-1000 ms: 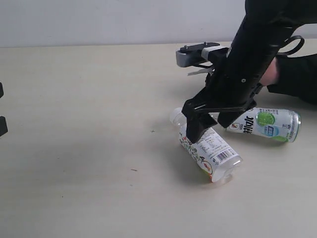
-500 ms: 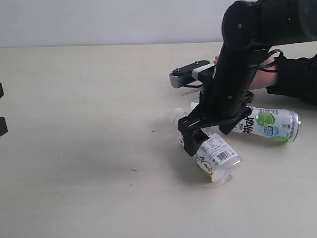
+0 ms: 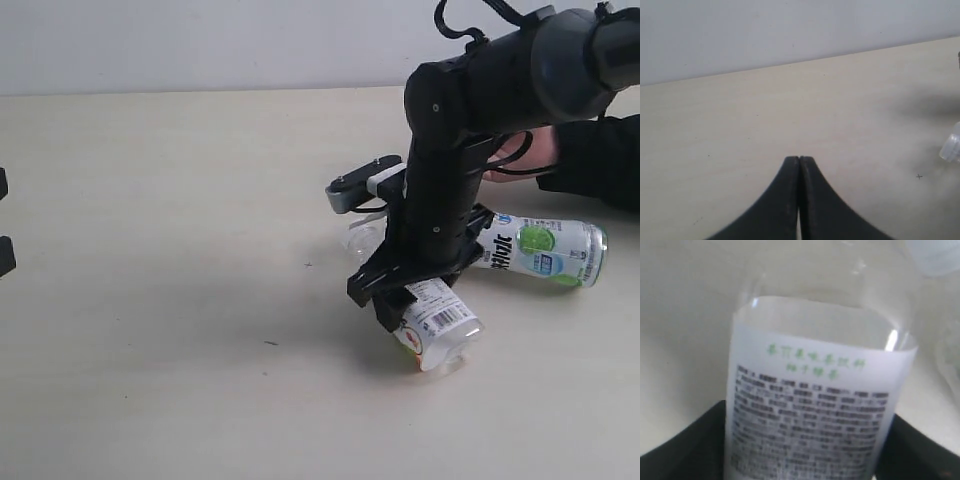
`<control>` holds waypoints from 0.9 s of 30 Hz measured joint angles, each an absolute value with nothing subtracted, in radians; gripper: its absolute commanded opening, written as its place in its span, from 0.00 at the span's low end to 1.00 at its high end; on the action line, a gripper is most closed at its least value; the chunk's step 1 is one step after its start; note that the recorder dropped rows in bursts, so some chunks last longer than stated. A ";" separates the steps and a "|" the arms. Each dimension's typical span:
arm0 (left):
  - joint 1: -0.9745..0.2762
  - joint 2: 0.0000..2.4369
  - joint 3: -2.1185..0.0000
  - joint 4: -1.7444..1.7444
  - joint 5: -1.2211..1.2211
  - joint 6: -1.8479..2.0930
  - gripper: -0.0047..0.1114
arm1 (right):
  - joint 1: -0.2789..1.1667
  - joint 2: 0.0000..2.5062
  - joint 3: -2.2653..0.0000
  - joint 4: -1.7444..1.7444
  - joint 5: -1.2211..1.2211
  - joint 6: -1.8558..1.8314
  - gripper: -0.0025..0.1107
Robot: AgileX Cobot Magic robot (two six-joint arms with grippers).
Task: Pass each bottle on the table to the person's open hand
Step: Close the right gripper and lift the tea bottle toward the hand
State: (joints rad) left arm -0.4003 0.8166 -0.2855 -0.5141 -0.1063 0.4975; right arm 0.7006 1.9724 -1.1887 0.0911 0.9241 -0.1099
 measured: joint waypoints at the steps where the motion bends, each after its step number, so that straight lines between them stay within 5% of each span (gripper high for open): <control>1: -0.400 0.817 -0.285 -0.514 -0.106 0.498 0.04 | 0.701 1.972 -1.189 0.091 0.924 -0.108 0.26; 3: -0.400 0.817 -0.285 -0.514 -0.106 0.498 0.04 | 0.701 1.972 -1.189 0.105 0.924 -0.106 0.03; 14: -0.400 0.817 -0.285 -0.514 -0.106 0.498 0.04 | 0.701 1.846 -1.216 0.155 0.942 -0.102 0.02; 27: -0.400 0.817 -0.285 -0.514 -0.106 0.498 0.04 | 0.602 1.763 -1.559 0.080 1.040 0.000 0.02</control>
State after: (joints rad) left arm -0.4003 0.8166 -0.2855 -0.5141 -0.1063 0.4975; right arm 0.6016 1.7625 -1.5592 0.0801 1.0396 0.0000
